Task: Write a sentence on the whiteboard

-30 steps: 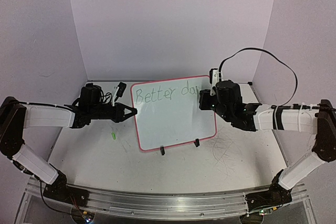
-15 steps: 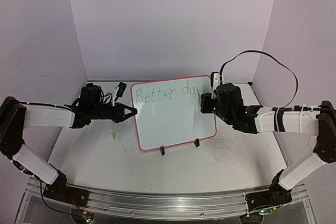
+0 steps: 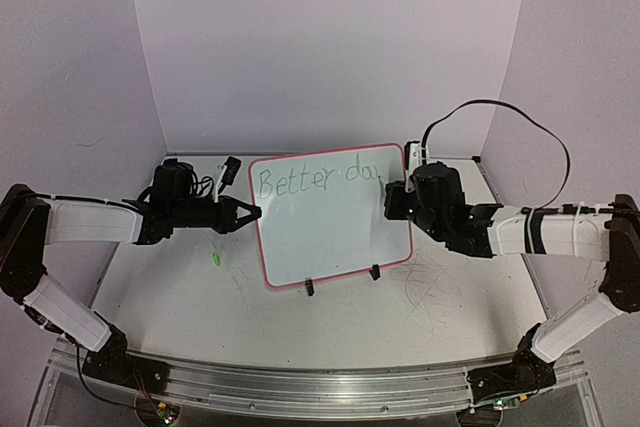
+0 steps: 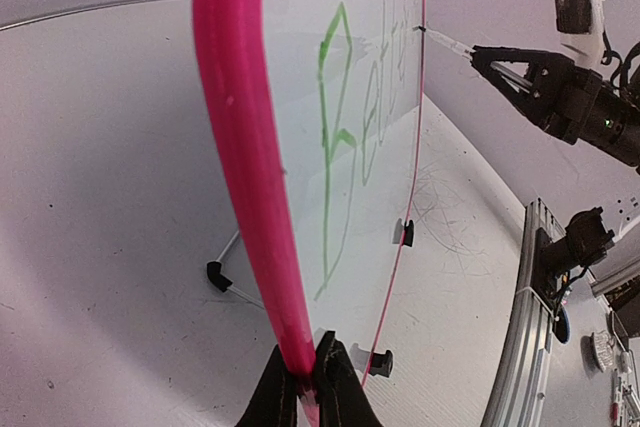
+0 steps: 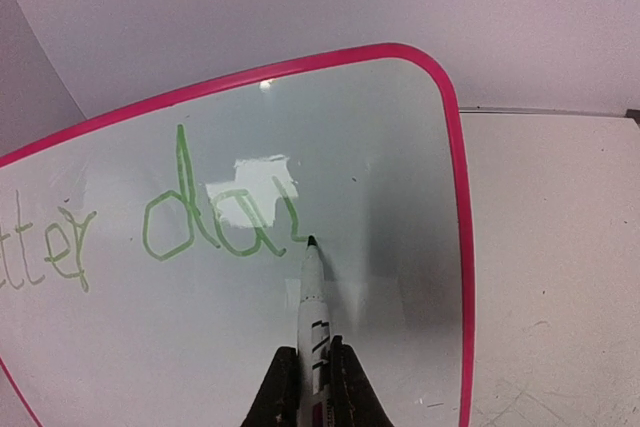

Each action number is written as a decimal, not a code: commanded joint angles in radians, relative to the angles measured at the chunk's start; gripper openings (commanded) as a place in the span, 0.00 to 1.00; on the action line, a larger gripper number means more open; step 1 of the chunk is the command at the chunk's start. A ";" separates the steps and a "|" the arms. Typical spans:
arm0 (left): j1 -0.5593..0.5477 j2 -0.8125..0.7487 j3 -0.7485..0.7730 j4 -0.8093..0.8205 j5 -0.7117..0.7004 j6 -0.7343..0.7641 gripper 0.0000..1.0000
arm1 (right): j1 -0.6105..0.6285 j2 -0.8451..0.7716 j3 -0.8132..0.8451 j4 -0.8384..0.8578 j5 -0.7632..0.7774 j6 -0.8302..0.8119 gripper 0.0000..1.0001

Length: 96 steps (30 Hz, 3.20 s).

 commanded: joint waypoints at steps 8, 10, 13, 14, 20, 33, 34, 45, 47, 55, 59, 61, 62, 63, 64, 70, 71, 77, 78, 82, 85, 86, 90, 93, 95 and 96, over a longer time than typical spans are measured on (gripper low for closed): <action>-0.014 0.007 0.035 -0.040 -0.088 0.066 0.00 | -0.006 0.023 0.059 0.020 0.086 -0.030 0.00; -0.014 0.007 0.034 -0.041 -0.088 0.066 0.00 | -0.010 0.038 0.070 0.029 0.082 -0.036 0.00; -0.014 0.006 0.032 -0.041 -0.088 0.067 0.00 | -0.015 0.055 0.089 0.041 0.075 -0.044 0.00; -0.014 0.006 0.032 -0.041 -0.090 0.067 0.00 | -0.016 0.059 0.095 0.044 0.075 -0.047 0.00; -0.014 0.003 0.028 -0.042 -0.093 0.069 0.00 | -0.027 0.079 0.117 0.051 0.076 -0.059 0.00; -0.014 0.002 0.030 -0.044 -0.097 0.070 0.00 | -0.022 0.022 0.045 0.009 0.011 -0.020 0.00; -0.014 0.003 0.030 -0.044 -0.097 0.070 0.00 | -0.018 0.017 0.036 0.005 0.012 -0.017 0.00; -0.015 0.000 0.032 -0.046 -0.098 0.070 0.00 | 0.003 -0.025 -0.035 -0.020 -0.001 0.032 0.00; -0.015 -0.001 0.032 -0.047 -0.099 0.070 0.00 | 0.010 -0.028 -0.042 -0.027 -0.001 0.038 0.00; -0.017 0.000 0.032 -0.048 -0.099 0.072 0.00 | 0.048 -0.028 -0.056 -0.049 0.010 0.051 0.00; -0.018 -0.003 0.032 -0.049 -0.098 0.072 0.00 | 0.071 0.005 -0.021 -0.046 0.005 0.051 0.00; -0.018 -0.004 0.032 -0.049 -0.100 0.072 0.00 | 0.080 0.023 0.003 -0.037 0.001 0.048 0.00; -0.018 -0.006 0.031 -0.049 -0.101 0.072 0.00 | 0.082 0.029 0.017 -0.031 -0.002 0.044 0.00; -0.019 -0.007 0.029 -0.049 -0.101 0.072 0.00 | 0.085 0.033 0.032 -0.024 -0.005 0.040 0.00; -0.019 -0.007 0.030 -0.049 -0.102 0.072 0.00 | 0.088 0.029 0.046 -0.020 -0.003 0.034 0.00; -0.020 -0.012 0.027 -0.052 -0.112 0.072 0.00 | 0.087 -0.105 0.018 0.002 0.057 0.006 0.00; -0.020 -0.013 0.026 -0.052 -0.114 0.072 0.00 | 0.082 -0.131 0.003 -0.007 0.067 0.003 0.00; -0.020 -0.006 0.030 -0.054 -0.115 0.071 0.00 | 0.003 -0.200 -0.078 -0.035 0.031 0.011 0.00; -0.020 -0.007 0.032 -0.055 -0.115 0.070 0.00 | -0.001 -0.202 -0.076 -0.035 0.032 0.008 0.00; -0.020 -0.012 0.029 -0.055 -0.121 0.072 0.00 | -0.006 -0.183 -0.061 -0.035 0.040 -0.001 0.00; -0.020 -0.004 0.032 -0.055 -0.118 0.069 0.00 | -0.007 -0.170 -0.059 -0.035 0.028 -0.010 0.00; -0.020 -0.003 0.033 -0.055 -0.117 0.069 0.00 | -0.008 -0.166 -0.057 -0.034 0.014 -0.018 0.00; -0.021 -0.002 0.035 -0.055 -0.121 0.069 0.00 | -0.008 -0.154 -0.045 -0.032 -0.021 -0.048 0.00; -0.021 0.002 0.035 -0.055 -0.121 0.069 0.00 | -0.008 -0.148 -0.034 -0.030 -0.016 -0.055 0.00; -0.021 0.003 0.033 -0.055 -0.121 0.069 0.00 | -0.008 -0.139 -0.023 -0.029 -0.013 -0.056 0.00; -0.021 0.003 0.033 -0.055 -0.120 0.069 0.00 | -0.008 -0.135 -0.019 -0.029 -0.013 -0.057 0.00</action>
